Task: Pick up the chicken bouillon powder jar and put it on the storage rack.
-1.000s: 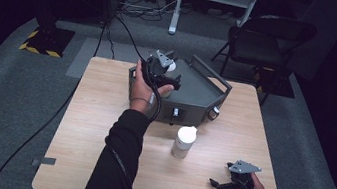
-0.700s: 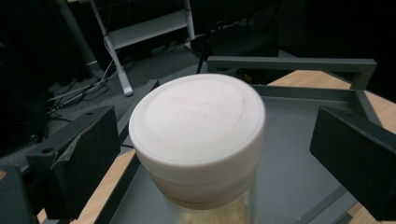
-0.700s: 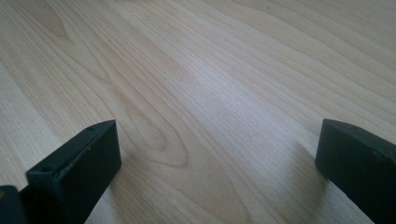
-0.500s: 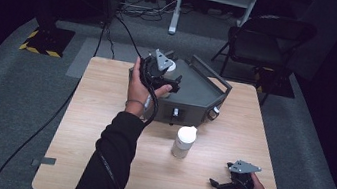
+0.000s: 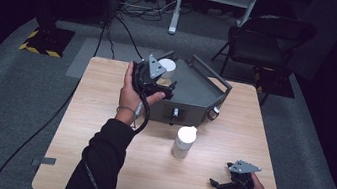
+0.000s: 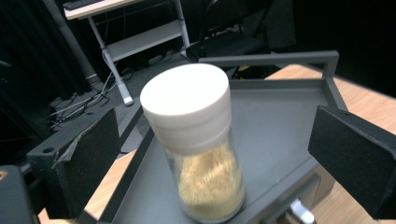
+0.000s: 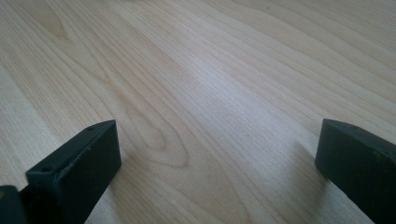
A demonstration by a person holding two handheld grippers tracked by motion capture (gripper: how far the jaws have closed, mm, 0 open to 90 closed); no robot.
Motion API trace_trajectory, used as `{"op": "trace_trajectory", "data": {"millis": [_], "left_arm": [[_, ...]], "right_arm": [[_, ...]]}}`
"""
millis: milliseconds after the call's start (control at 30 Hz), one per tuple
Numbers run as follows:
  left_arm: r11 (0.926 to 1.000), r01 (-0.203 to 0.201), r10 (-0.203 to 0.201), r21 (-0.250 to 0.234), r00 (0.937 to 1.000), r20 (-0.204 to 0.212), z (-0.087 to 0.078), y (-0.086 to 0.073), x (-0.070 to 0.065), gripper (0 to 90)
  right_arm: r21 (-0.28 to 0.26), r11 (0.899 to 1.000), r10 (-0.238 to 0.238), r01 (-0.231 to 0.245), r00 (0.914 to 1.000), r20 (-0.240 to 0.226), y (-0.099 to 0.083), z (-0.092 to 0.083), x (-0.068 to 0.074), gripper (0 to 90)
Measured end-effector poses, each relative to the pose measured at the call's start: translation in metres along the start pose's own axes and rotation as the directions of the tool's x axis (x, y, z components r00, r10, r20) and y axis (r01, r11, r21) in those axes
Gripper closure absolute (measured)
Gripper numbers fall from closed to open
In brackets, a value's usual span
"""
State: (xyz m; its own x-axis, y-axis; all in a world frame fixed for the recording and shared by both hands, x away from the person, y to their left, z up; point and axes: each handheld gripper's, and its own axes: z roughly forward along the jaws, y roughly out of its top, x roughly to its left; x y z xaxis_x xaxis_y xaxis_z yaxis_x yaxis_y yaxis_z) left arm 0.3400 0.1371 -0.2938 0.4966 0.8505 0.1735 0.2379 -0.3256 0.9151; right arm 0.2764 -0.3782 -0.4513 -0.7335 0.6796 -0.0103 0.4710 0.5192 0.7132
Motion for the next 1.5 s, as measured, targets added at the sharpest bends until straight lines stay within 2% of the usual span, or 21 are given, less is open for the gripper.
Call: {"op": "trace_trajectory", "data": {"millis": [333, 667, 1000, 1500], "left_arm": [[0.9993, -0.037, 0.037, 0.011, 0.9991, 0.023, -0.01, -0.013, -0.003, 1.7], [0.9949, -0.089, 0.088, 0.047, 0.9955, 0.037, -0.016, -0.026, -0.01, 1.7], [0.9908, -0.113, 0.109, 0.074, 0.9924, 0.058, -0.022, -0.041, -0.018, 1.8], [0.9864, -0.108, 0.1, 0.124, 0.9927, 0.069, -0.03, -0.073, -0.02, 1.9]], "right_arm": [[0.0, 1.0, 0.0, 0.0, 1.0, 0.0, 0.0, 0.0, 0.0, 0.0], [0.0, 1.0, 0.0, 0.0, 1.0, 0.0, 0.0, 0.0, 0.0, 0.0], [0.0, 1.0, 0.0, 0.0, 1.0, 0.0, 0.0, 0.0, 0.0, 0.0], [-0.001, 1.0, 0.0, 0.0, 1.0, 0.001, 0.0, 0.0, 0.0, 0.0]]}}
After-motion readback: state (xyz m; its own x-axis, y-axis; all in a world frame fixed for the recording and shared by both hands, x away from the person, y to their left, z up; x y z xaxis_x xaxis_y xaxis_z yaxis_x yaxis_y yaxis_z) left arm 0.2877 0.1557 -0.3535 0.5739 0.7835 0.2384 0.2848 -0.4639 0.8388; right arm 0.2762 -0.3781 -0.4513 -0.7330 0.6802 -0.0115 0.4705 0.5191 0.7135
